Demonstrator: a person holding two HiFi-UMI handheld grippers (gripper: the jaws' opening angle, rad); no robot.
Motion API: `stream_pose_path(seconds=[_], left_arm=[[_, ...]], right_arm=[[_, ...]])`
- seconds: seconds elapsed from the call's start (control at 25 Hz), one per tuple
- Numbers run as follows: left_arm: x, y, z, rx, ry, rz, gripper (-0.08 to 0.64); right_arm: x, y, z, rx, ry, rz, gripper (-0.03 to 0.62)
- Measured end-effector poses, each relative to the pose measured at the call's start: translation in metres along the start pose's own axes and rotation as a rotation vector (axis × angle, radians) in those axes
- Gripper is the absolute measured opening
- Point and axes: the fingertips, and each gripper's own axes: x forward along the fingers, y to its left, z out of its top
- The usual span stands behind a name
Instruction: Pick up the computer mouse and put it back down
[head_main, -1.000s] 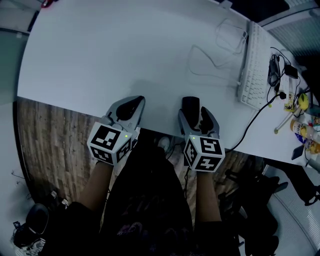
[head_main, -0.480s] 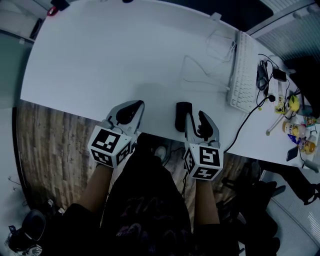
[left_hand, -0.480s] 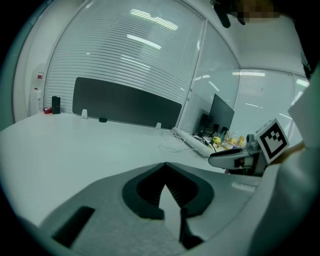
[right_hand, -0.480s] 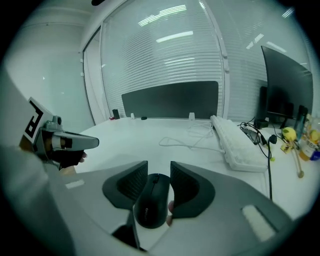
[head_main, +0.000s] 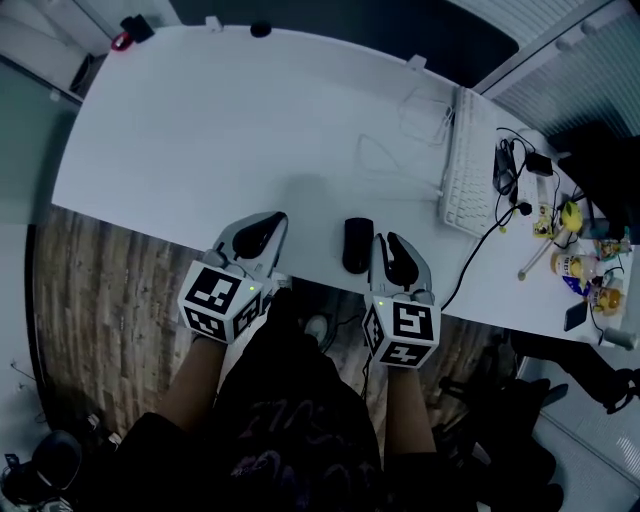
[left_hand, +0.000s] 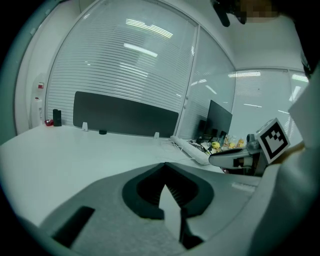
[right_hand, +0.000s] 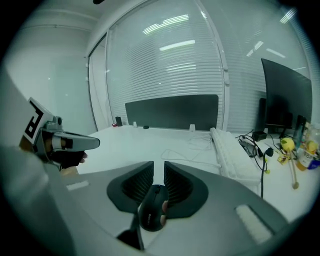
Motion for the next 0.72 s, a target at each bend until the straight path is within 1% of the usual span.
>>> stream_pose_path(seconds=[0.2,0.44,0.72], left_arm=[[-0.011,-0.014,0.014,0.027,-0.029,-0.001,0.002],[-0.021,-0.032,0.032,0.056,-0.064,-0.001,0.002],[-0.034,-0.058,0.041,0.095,-0.096,-0.009,0.002]], right_arm=[[-0.019,0.002,0.020,-0.039,-0.055,-0.007,0.031],[-0.042,-0.001,0.036,-0.028,-0.108,-0.003,0.012],[-0.071,-0.002,0.045,-0.030,-0.159,0.000,0.012]])
